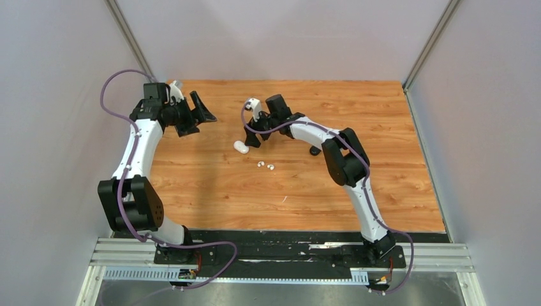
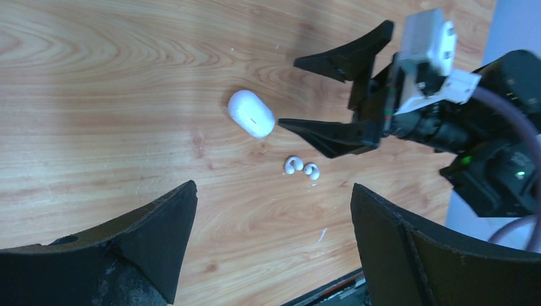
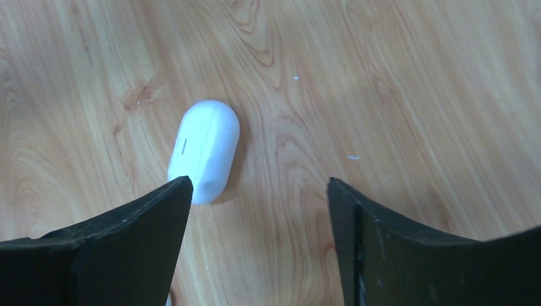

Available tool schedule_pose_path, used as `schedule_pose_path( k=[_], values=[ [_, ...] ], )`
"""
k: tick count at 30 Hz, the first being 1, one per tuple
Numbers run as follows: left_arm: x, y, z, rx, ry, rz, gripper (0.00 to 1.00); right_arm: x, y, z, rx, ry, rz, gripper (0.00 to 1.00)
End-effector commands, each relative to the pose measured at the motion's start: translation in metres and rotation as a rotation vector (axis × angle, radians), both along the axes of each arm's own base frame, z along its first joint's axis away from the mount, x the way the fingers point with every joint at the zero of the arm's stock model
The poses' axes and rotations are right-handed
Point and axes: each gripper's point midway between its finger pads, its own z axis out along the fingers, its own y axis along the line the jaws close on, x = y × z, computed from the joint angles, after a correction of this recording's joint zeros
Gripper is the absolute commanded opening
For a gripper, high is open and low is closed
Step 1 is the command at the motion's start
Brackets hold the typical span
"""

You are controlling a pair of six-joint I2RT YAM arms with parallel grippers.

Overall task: Insert the wireless bluetooth earbuds into the charging case
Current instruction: Pick up the charging case from the center of the board.

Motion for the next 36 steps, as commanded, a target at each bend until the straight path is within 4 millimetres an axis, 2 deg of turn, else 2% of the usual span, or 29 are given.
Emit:
schedule_pose_path(
  k=[1,4,8,14,21,26,30,33,36],
  values=[
    [0.008,-0.009,0.025,-0.122,-0.035,0.015,0.95,0.003,0.035,0.019,0.018,-0.121,0.024,0.83],
    [0.009,-0.009,0.026,-0.117,-0.045,0.006,0.95,-0.002,0.042,0.017,0.008,-0.132,0.035,0.83],
    [0.006,-0.006,0.025,-0.101,-0.043,0.005,0.95,-0.011,0.046,0.004,-0.029,-0.124,0.041,0.78],
    [-0.003,-0.008,0.021,-0.113,-0.016,0.009,0.95,-0.027,0.048,-0.019,-0.112,-0.160,0.075,0.64],
    [-0.007,-0.009,0.017,-0.129,-0.010,0.020,0.95,-0.025,0.038,-0.027,-0.168,-0.190,0.051,0.50],
    [-0.007,-0.010,0.010,-0.141,0.004,0.026,0.93,-0.031,0.031,-0.035,-0.190,-0.191,0.073,0.43],
    [-0.006,-0.009,0.006,-0.140,0.007,0.030,0.92,-0.036,0.028,-0.041,-0.205,-0.195,0.103,0.27],
    [-0.004,-0.011,0.001,-0.145,0.013,0.012,0.91,-0.036,0.023,-0.034,-0.212,-0.236,0.128,0.13],
    [0.002,-0.012,-0.006,-0.142,0.000,-0.007,0.91,-0.035,0.009,-0.002,-0.175,-0.280,0.158,0.10]
  ],
)
